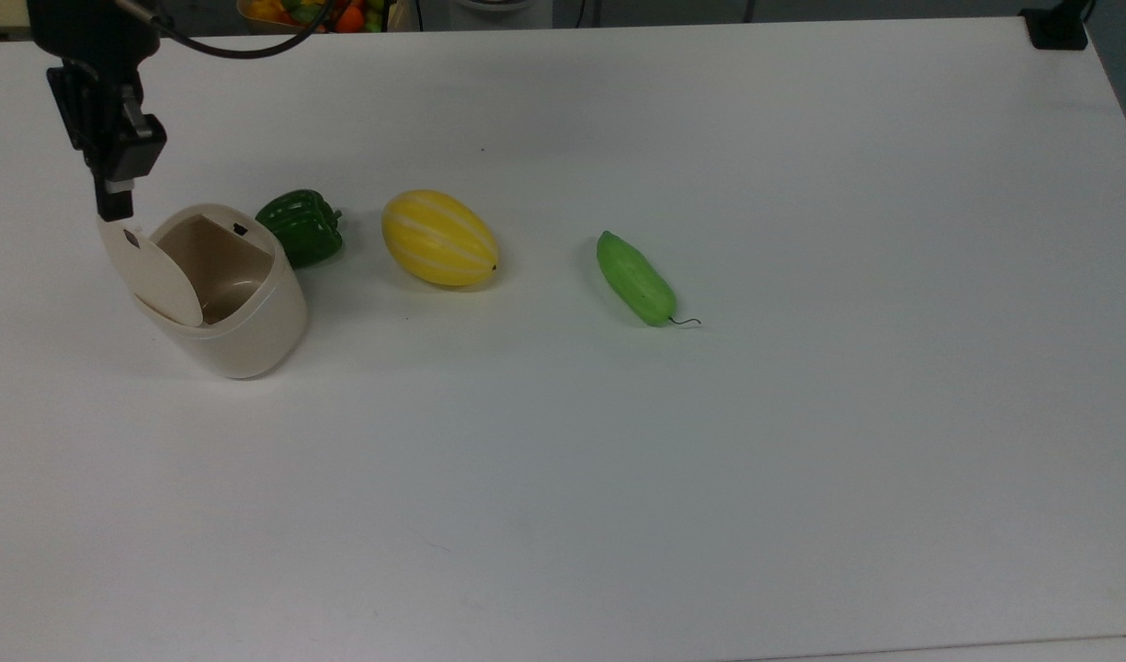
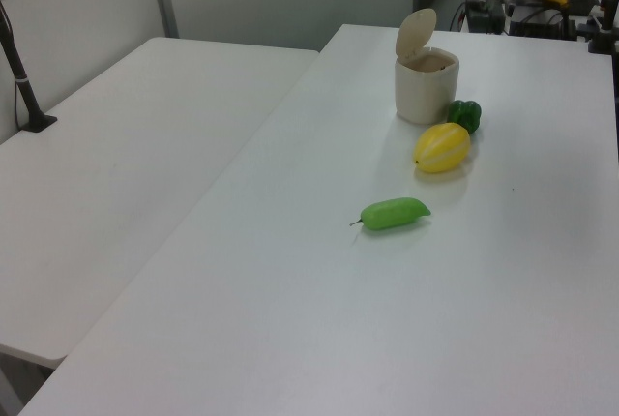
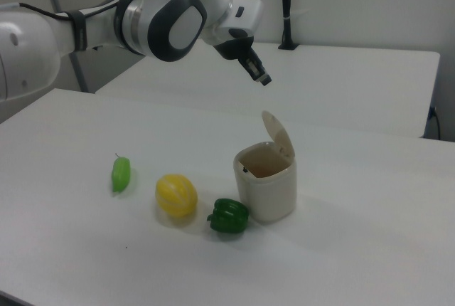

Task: Close garbage bin
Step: 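Move the gripper over the open lid of the cream bin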

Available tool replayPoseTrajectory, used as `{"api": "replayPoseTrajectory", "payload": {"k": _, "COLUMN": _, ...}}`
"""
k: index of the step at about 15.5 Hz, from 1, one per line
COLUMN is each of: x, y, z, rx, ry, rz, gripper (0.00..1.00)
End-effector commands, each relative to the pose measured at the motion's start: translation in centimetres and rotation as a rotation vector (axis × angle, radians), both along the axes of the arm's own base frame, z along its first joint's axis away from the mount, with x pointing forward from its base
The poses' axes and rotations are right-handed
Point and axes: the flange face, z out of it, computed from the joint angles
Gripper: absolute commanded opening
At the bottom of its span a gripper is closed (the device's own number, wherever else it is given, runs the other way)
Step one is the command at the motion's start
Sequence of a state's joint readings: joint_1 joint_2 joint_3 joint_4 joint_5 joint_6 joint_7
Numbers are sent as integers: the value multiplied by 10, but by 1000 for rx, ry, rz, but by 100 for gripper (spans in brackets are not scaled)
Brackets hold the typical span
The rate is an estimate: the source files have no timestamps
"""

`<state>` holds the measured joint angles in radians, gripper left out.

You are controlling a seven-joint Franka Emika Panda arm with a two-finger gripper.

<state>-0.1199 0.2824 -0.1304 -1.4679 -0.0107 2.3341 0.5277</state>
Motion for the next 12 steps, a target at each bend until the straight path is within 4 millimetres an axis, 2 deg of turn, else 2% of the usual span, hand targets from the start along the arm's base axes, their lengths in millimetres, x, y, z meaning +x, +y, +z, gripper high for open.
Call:
{"api": "replayPoseTrajectory", "payload": {"k": 1, "x": 1, "y": -11, "z": 0, "rx": -14, "ry": -37, "rz": -38, "gripper": 0}}
{"api": "replayPoseTrajectory", "payload": {"k": 8, "x": 8, "y": -17, "z": -22, "rx": -58, "ry": 6, "rz": -21, "gripper": 0}}
{"api": "replayPoseTrajectory", "payload": {"k": 10, "x": 11, "y": -21, "z": -36, "rx": -104, "ry": 40, "rz": 14, "gripper": 0}}
{"api": "replayPoseTrajectory", "payload": {"k": 12, "x": 11, "y": -28, "z": -37, "rx": -121, "ry": 38, "rz": 29, "gripper": 0}}
